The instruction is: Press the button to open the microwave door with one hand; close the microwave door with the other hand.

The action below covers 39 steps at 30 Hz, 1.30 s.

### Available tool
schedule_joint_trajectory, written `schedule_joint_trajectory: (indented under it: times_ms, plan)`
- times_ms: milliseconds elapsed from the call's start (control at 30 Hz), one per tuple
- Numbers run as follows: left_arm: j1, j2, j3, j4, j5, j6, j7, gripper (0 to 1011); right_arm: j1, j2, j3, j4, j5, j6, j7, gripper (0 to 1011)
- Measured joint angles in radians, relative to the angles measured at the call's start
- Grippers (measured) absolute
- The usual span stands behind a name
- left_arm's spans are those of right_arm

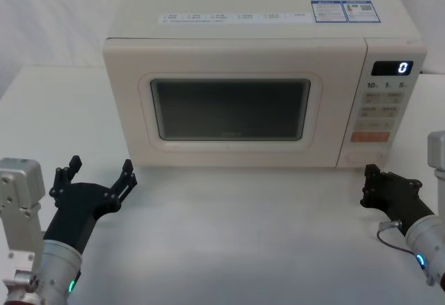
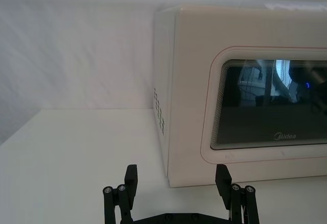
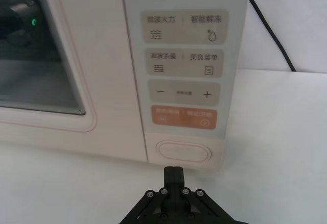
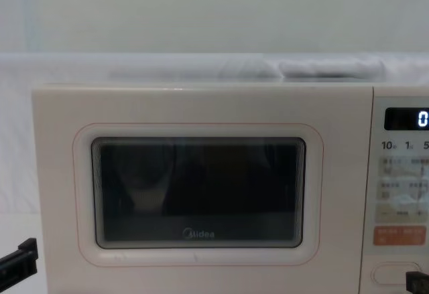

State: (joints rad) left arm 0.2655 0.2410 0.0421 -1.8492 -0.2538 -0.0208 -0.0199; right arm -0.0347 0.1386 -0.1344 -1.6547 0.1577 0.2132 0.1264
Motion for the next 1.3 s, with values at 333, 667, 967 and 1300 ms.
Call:
schedule_joint_trajectory:
  times_ms: [333,667,967,1300]
  plan:
    - [0.0,0.0,0.0,0.0,0.0,0.0,0.0,1001,0.054,-0.019,0.003,0.098,0.007,-0.046,0.003,0]
    - [0.0,0.0,0.0,0.0,0.0,0.0,0.0,1001,0.087,-0.037,-0.002,0.15,0.011,-0.085,0.003,0]
    - [0.0,0.0,0.0,0.0,0.0,0.0,0.0,1001,0.099,-0.048,-0.004,0.173,0.011,-0.106,-0.003,0]
    - [0.0,0.0,0.0,0.0,0.0,0.0,0.0,1001,0.108,-0.053,-0.003,0.195,0.011,-0.121,-0.008,0]
